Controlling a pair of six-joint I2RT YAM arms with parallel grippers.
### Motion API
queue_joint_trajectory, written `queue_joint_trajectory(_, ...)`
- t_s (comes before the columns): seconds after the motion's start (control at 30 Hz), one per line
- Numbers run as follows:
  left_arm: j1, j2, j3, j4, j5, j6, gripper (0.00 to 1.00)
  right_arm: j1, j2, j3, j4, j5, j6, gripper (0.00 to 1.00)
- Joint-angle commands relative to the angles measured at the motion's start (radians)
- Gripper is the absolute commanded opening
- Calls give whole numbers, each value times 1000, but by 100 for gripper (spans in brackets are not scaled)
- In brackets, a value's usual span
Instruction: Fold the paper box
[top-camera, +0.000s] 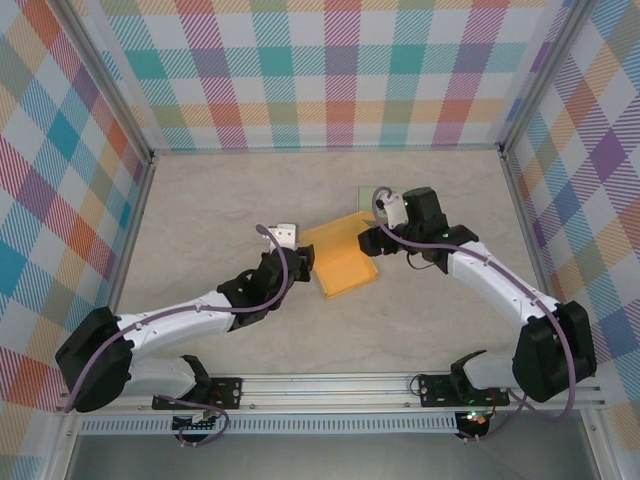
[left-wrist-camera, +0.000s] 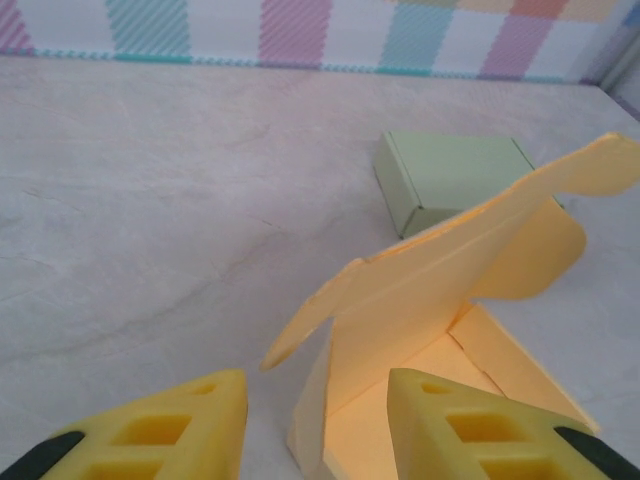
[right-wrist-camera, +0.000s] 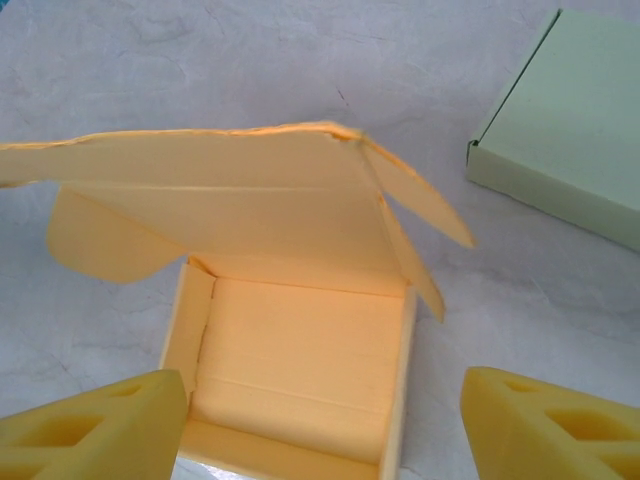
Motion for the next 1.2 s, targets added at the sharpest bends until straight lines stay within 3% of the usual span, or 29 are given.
queue_joint_trajectory(0.0,13,-2,52,-89,150,60,41,-27,46,52,15,-79,-104,71)
queue_joint_trajectory(0.27,42,32,96,-154,111,97,40,-81,170,106,56,-148,-176,71)
queue_joint_trajectory(0.63,63,153,166,-166,113,101,35,-86,282,162,64,-182,-172,57)
queue_joint_trajectory(0.77,67,182,180,-161,105,95,27,-86,303,174,55,-190,-161,48)
queue_joint_trajectory(0.87,69,203,194,-171,95,79,9,-86,305,167,62,-196,-148,43)
queue_joint_trajectory(0.93,70,214,199,-175,89,68,2,-86,304,161,68,-197,-115,36)
queue_joint_trajectory(1.17,70,251,222,-163,90,38,1,-81,289,133,76,-163,-63,21)
